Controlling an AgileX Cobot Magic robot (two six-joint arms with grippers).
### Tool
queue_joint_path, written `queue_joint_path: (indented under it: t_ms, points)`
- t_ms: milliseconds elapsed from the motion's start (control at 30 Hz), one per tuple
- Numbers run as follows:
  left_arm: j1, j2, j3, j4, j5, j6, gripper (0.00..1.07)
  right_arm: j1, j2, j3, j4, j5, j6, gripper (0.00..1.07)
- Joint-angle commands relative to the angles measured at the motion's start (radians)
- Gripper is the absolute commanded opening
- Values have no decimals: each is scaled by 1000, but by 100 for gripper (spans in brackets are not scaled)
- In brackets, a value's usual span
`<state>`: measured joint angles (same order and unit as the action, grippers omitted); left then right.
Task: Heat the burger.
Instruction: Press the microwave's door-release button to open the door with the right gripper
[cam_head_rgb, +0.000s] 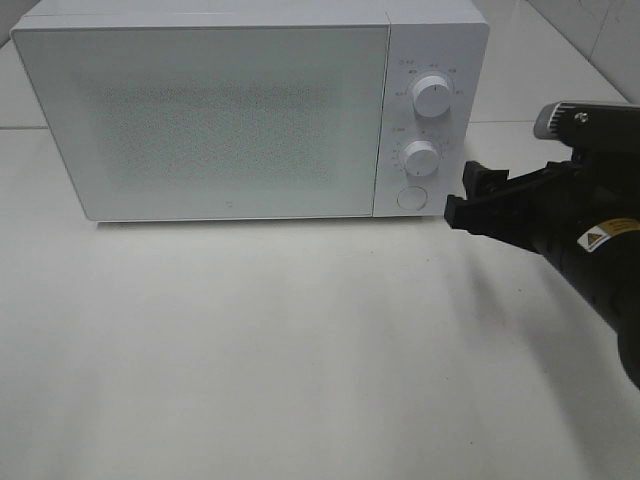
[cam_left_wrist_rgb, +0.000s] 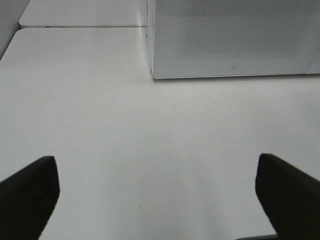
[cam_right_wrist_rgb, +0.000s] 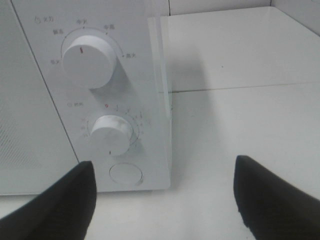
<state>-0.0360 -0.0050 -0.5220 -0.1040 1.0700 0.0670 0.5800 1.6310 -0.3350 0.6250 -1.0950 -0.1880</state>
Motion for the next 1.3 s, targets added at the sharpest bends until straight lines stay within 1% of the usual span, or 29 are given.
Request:
queue_joint_path:
  t_ms: [33, 67, 133, 233, 533, 600, 667, 700, 800, 867, 900, 933, 967, 1000, 1033, 1067, 1100, 1133, 1167, 1200, 1233, 1267, 1300]
  points:
    - [3, -18, 4, -2, 1, -3, 100, 65, 32, -19, 82, -37, -40, 75]
    - [3, -18, 4, -2, 1, -3, 100, 65, 32, -19, 82, -37, -40, 75]
    - [3, -18, 4, -2, 1, -3, 100, 122, 72, -49, 141, -37, -97, 75]
    - [3, -18, 4, -2, 1, -3, 100, 148, 101, -75, 155, -35, -106, 75]
    - [3, -18, 4, -1, 1, -3, 100, 156, 118, -110, 154, 18, -85, 74]
    - [3, -18, 4, -1, 1, -3, 100, 156, 118, -116, 146, 38, 20, 71]
    - [3, -18, 4, -1, 1, -3, 100, 156, 118, -116, 146, 40, 66, 70]
    - [3, -18, 4, -1, 1, -3, 100, 156, 118, -116, 147, 49, 163, 65]
    - [3, -18, 4, -1, 1, -3, 100, 156, 118, -116, 147, 53, 221, 62]
    - [3, -18, 4, -1, 1, -3, 100, 156, 118, -116, 147, 75, 481, 46]
    - [3, -18, 4, -1, 1, -3, 100, 156, 118, -116, 147, 75, 481, 46]
    - [3, -18, 4, -1, 1, -3, 100, 156, 121, -116, 147, 78, 555, 41]
    - [3, -18, 4, -1, 1, -3, 100, 156, 130, -116, 146, 83, 695, 31]
    - [3, -18, 4, -1, 1, -3, 100, 156, 130, -116, 146, 83, 695, 31]
    - [3, -18, 4, -1, 1, -3, 100, 156, 137, -116, 146, 83, 757, 25]
    - [3, -18, 4, -1, 1, -3, 100, 156, 157, -116, 147, 90, 912, 14]
    - [3, -18, 4, -1, 1, -3, 100, 156, 157, -116, 147, 90, 912, 14]
    - [3, -18, 4, -1, 1, -3, 100, 156, 169, -116, 147, 94, 992, 10]
    - [3, -18, 4, -1, 1, -3, 100, 156, 169, -116, 147, 94, 992, 10]
    - [3, -18, 4, -1, 1, -3, 100, 156, 192, -116, 146, 97, 1141, 2]
    - [3, -18, 4, -1, 1, -3, 100, 156, 214, -116, 142, 96, 1279, 0]
    - [3, -18, 4, -1, 1, -3, 100, 156, 214, -116, 142, 96, 1279, 0]
    - [3, -18, 4, -1, 1, -3, 100, 156, 220, -116, 142, 96, 1336, 0]
